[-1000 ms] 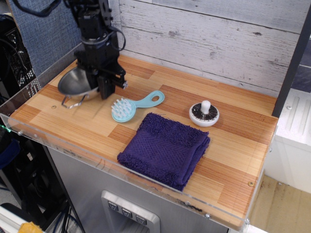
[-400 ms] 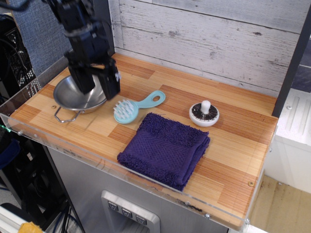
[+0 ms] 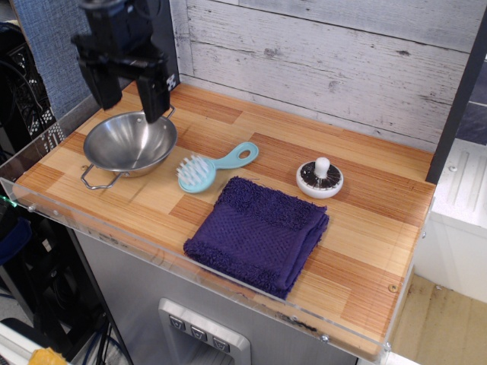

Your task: Move the bowl from the towel to the other side of the blue brush.

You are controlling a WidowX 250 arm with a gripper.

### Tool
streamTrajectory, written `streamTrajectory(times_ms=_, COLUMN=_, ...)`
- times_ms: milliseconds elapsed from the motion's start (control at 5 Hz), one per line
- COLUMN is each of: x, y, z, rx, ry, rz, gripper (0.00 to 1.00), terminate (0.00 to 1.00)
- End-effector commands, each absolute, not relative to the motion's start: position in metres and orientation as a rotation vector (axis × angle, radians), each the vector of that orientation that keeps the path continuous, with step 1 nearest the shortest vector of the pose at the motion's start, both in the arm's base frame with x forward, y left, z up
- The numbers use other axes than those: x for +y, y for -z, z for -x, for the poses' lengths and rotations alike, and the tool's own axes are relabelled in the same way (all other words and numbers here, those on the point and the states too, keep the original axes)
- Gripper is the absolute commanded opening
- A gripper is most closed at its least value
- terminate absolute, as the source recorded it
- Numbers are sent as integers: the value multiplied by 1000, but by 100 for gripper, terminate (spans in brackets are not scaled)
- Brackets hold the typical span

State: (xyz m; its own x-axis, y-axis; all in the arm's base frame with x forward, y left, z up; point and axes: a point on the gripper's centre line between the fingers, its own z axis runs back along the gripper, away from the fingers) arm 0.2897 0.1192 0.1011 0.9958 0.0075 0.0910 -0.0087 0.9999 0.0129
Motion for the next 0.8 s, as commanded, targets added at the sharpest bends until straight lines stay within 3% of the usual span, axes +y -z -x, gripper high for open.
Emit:
streamTrajectory(times_ms=0, x=108, y=-142, z=-272, rx=-123, ry=43, rz=-27, gripper=100, terminate=0)
streamTrajectory(times_ms=400, x=109, y=-144, z=-276, rx=-99, ry=113, rz=-11, gripper=100, terminate=0)
streamTrajectory(times_ms=600, x=109, y=-144, z=-276, rx=-99, ry=113, rz=-11, gripper=100, terminate=100)
